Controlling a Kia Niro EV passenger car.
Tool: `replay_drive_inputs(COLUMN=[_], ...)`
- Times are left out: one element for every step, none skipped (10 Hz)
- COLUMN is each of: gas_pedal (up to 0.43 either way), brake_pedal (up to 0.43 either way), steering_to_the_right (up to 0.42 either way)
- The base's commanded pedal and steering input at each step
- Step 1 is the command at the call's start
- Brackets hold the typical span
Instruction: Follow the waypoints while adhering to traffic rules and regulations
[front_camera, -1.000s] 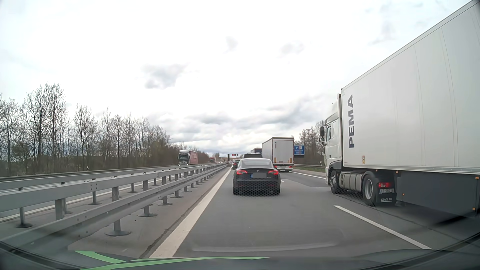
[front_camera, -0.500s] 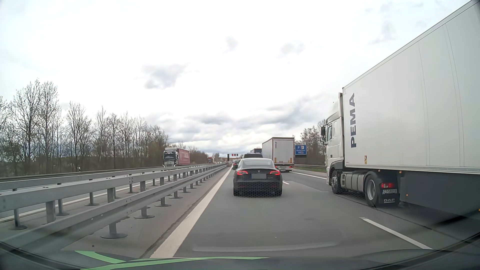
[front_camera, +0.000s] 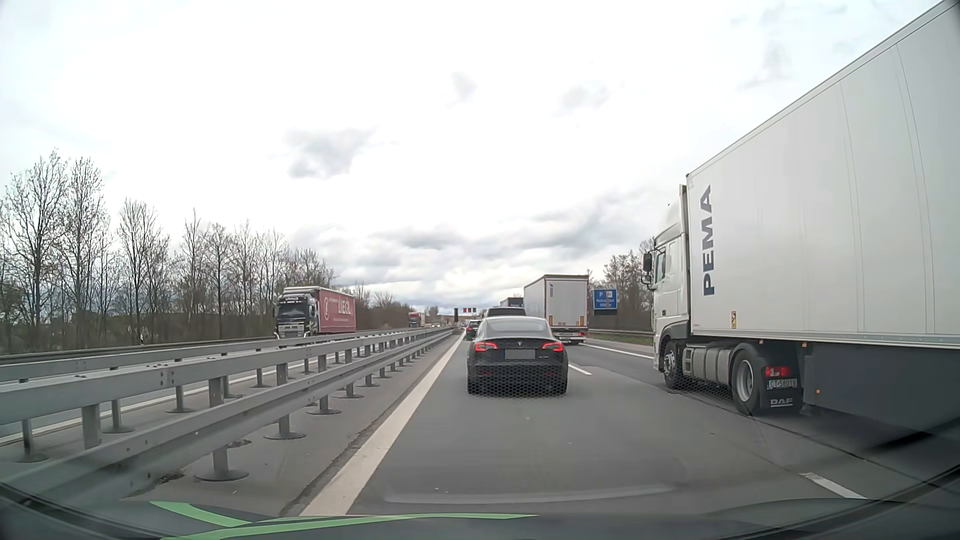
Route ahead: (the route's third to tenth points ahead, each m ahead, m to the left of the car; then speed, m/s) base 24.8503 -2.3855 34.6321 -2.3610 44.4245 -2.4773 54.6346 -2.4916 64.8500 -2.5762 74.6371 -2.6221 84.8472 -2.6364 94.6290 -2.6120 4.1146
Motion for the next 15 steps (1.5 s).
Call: replay_drive_inputs(gas_pedal=[0.000,0.000,0.000,0.000,0.000,0.000,0.020,0.028,0.047,0.059,0.059,0.067,0.067,0.067,0.067], brake_pedal=[0.000,0.000,0.000,0.000,0.000,0.000,0.000,0.000,0.000,0.000,0.000,0.000,0.000,0.000,0.000], steering_to_the_right=[0.000,0.000,0.000,0.000,0.000,0.000,-0.001,-0.001,-0.001,-0.001,-0.001,-0.001,-0.001,-0.001,-0.001])
